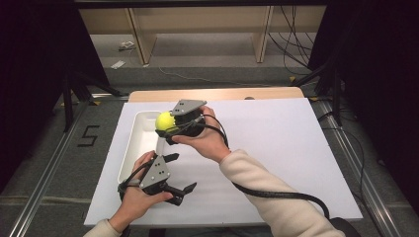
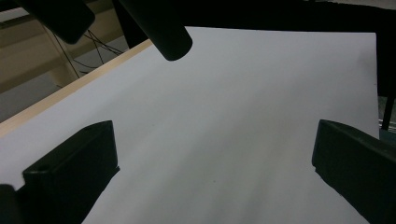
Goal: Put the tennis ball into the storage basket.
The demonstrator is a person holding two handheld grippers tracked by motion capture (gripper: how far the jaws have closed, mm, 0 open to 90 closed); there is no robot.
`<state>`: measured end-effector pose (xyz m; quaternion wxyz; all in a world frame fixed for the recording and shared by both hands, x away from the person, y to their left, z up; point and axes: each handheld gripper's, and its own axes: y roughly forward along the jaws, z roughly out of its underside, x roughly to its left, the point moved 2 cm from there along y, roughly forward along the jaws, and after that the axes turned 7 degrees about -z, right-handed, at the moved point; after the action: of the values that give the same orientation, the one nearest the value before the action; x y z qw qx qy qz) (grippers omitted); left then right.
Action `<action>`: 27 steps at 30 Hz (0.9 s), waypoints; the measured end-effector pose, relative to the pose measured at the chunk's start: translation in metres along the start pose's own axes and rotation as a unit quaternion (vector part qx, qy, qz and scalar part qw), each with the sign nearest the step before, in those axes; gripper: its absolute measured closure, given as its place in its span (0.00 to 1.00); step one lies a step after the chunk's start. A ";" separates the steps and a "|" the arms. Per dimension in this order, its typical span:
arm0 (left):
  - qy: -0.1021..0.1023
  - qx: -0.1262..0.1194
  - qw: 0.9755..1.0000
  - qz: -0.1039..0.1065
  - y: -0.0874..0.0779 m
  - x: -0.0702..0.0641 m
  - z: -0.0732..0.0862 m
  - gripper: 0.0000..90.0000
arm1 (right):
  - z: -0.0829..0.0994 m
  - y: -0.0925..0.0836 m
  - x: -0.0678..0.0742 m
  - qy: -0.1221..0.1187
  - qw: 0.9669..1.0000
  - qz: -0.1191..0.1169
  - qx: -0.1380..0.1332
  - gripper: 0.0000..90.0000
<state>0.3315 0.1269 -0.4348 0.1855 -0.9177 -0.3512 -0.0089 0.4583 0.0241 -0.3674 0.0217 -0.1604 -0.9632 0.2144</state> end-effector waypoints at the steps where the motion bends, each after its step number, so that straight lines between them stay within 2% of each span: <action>1: 0.000 0.000 1.000 0.000 0.000 0.000 0.000 0.00 | 0.000 0.001 0.000 0.000 1.000 0.000 0.000 0.30; 27: 0.001 0.000 1.000 0.000 0.000 0.000 0.000 0.00 | -0.006 0.012 -0.002 -0.001 1.000 -0.004 0.007 0.30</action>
<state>0.3313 0.1267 -0.4348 0.1861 -0.9176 -0.3510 -0.0094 0.4648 0.0356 -0.3667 0.0228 -0.1559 -0.9624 0.2213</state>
